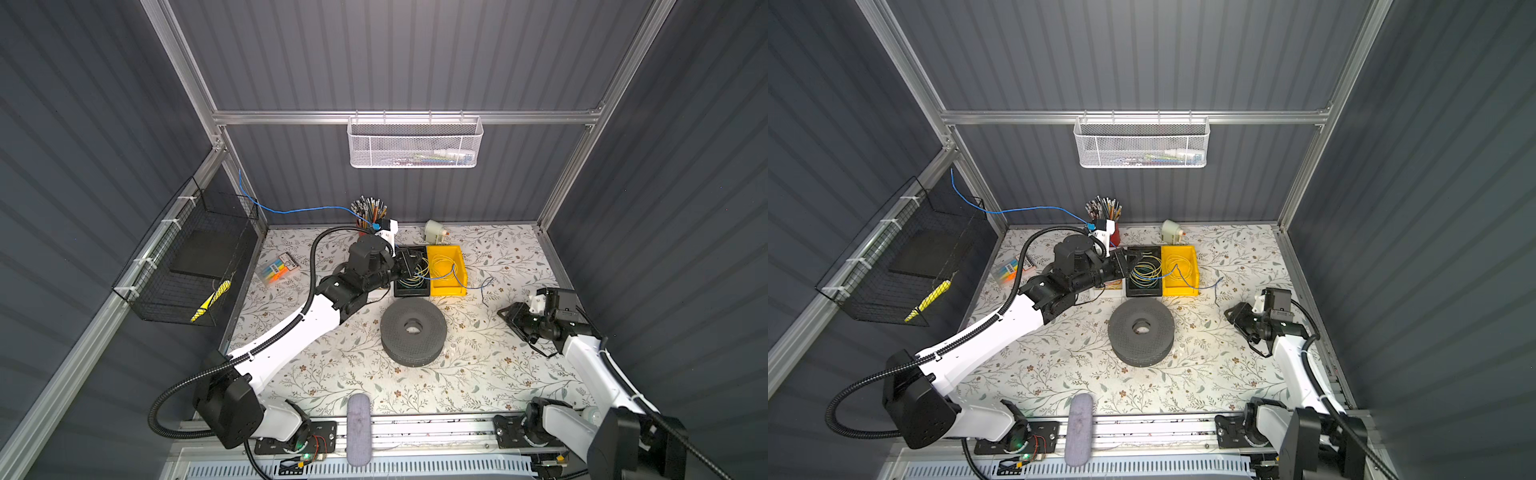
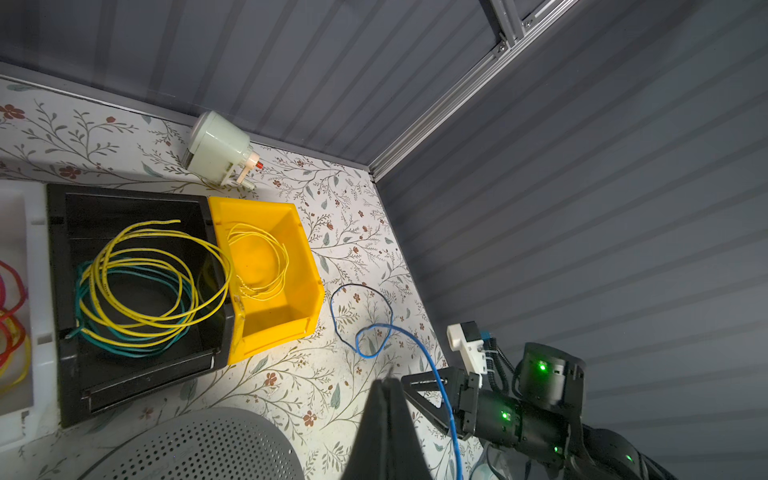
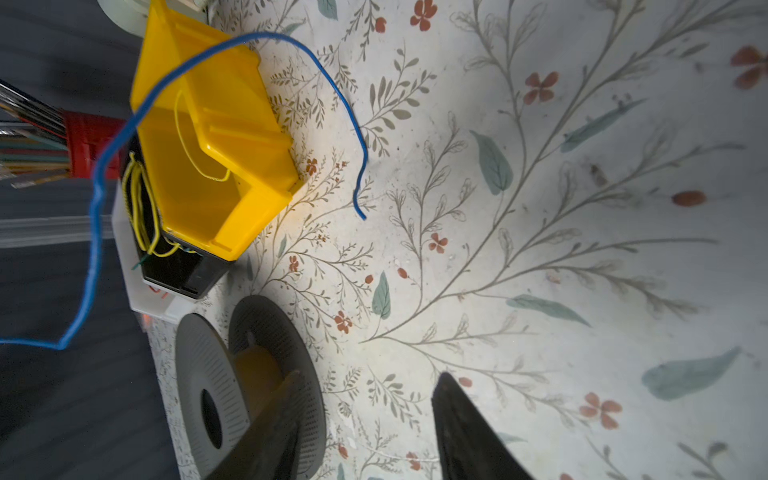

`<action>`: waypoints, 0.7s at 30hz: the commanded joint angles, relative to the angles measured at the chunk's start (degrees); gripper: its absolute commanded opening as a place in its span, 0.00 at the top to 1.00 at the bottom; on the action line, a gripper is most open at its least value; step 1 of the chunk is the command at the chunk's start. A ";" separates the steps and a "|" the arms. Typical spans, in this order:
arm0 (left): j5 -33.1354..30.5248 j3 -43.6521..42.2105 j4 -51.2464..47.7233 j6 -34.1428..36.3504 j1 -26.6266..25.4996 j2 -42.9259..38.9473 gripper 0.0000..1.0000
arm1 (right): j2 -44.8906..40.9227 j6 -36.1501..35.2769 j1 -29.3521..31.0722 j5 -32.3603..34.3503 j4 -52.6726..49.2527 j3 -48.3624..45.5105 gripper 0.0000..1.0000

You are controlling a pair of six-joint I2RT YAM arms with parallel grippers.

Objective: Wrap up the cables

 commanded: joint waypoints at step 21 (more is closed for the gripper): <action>0.94 -4.48 0.44 -0.55 0.89 -3.83 1.00 | 21.01 -1.68 1.23 -1.61 13.32 6.79 0.55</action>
